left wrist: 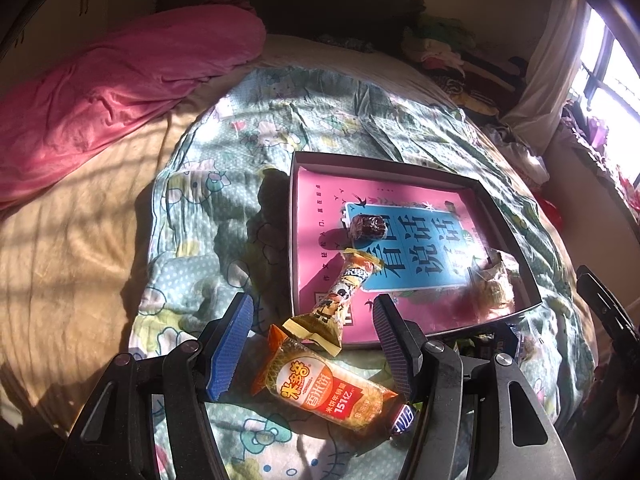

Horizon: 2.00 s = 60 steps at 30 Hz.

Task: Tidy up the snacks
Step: 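Withdraw both open tools from the tray toward the snack pile, then grasp the orange bread bag with the left tool while the right grasps the blue biscuit pack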

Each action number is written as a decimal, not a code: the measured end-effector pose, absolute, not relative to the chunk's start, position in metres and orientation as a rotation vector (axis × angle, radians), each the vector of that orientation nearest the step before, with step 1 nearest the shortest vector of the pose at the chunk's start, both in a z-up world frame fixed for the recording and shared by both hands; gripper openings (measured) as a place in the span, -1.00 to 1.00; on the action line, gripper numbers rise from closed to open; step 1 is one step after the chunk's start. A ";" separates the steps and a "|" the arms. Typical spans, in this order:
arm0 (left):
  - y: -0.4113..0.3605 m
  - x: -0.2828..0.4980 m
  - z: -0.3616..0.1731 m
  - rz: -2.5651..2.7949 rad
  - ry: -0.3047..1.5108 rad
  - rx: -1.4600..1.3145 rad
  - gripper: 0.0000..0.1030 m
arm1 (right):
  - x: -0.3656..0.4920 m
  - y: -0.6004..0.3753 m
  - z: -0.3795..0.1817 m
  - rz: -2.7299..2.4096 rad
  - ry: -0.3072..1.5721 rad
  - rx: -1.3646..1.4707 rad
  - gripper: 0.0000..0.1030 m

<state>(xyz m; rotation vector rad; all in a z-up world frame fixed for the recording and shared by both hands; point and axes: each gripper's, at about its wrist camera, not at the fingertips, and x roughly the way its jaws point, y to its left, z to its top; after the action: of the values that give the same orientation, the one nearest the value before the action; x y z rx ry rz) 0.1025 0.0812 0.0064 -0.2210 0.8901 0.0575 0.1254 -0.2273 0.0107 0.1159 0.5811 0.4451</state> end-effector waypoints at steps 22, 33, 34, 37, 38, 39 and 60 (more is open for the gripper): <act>0.072 0.077 -0.008 0.037 0.978 -0.215 0.25 | 0.102 -0.195 0.000 0.563 0.654 -0.060 0.57; 0.074 0.069 -0.016 0.030 1.016 -0.240 0.25 | 0.091 -0.174 -0.013 0.605 0.693 -0.186 0.61; 0.075 0.068 -0.016 0.029 1.018 -0.244 0.25 | 0.091 -0.173 -0.014 0.608 0.695 -0.193 0.61; 0.076 0.067 -0.018 0.021 1.028 -0.255 0.25 | 0.088 -0.169 -0.017 0.616 0.704 -0.222 0.61; 0.076 0.067 -0.019 0.019 1.033 -0.265 0.25 | 0.088 -0.168 -0.018 0.621 0.709 -0.232 0.61; 0.077 0.066 -0.021 0.018 1.037 -0.272 0.25 | 0.088 -0.166 -0.020 0.627 0.718 -0.241 0.61; 0.079 0.083 -0.059 -0.016 1.109 -0.455 0.25 | 0.106 -0.156 -0.055 0.610 0.833 -0.358 0.61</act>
<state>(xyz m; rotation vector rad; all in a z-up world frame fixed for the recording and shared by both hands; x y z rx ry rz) 0.0832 0.0789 -0.0591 -0.4549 1.1087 -0.0161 0.1064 -0.1561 -0.0552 -0.3579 0.8329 0.6097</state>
